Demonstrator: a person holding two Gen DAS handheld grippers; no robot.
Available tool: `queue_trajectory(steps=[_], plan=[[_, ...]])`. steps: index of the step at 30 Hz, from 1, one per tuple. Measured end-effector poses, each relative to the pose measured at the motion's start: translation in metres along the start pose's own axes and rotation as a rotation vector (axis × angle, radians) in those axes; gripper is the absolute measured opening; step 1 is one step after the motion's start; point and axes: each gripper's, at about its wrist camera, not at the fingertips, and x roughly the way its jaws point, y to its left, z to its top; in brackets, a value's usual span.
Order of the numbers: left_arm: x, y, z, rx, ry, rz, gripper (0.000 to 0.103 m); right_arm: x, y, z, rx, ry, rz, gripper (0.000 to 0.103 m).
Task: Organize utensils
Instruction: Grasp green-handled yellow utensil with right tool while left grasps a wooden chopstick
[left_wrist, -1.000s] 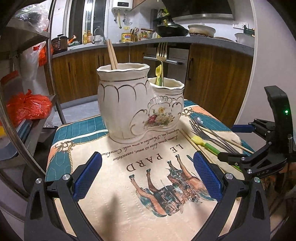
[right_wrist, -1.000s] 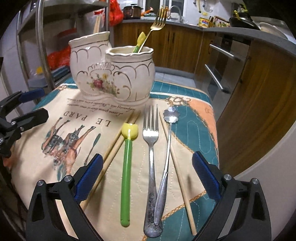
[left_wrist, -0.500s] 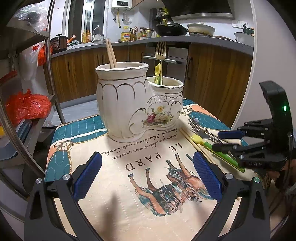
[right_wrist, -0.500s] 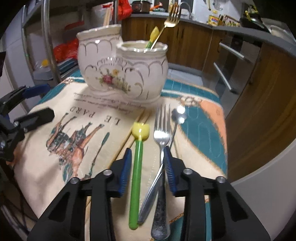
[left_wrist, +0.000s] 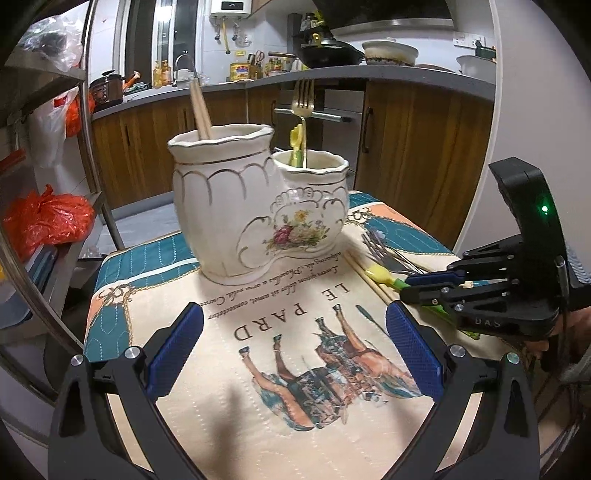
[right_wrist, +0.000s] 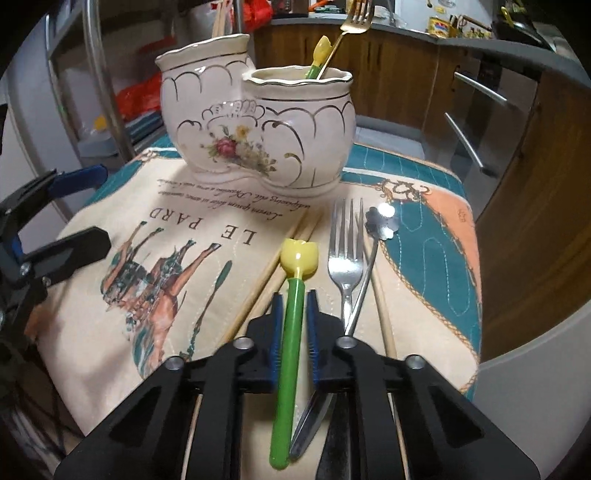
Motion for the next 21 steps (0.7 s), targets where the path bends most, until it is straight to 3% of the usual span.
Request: queue_trajectory(steps=[6, 14, 16, 18, 21], plan=[[0.013, -0.016, 0.004, 0.014, 0.057, 0.015, 0.097, -0.015, -0.01, -0.005, 0.04, -0.08, 0.035, 0.01], [0.039, -0.042, 0.002, -0.041, 0.179, 0.025, 0.097, -0.041, -0.026, -0.008, 0.089, -0.223, 0.081, 0.01], [0.044, -0.051, 0.001, -0.05, 0.206, 0.025, 0.092, -0.048, -0.027, -0.01, 0.089, -0.258, 0.086, 0.01], [0.048, -0.06, 0.0, -0.04, 0.224, 0.035, 0.079, -0.051, -0.027, -0.01, 0.089, -0.275, 0.092, 0.01], [0.052, -0.07, -0.001, -0.034, 0.242, 0.042, 0.072, -0.052, -0.029, -0.011, 0.099, -0.284, 0.103, 0.01]])
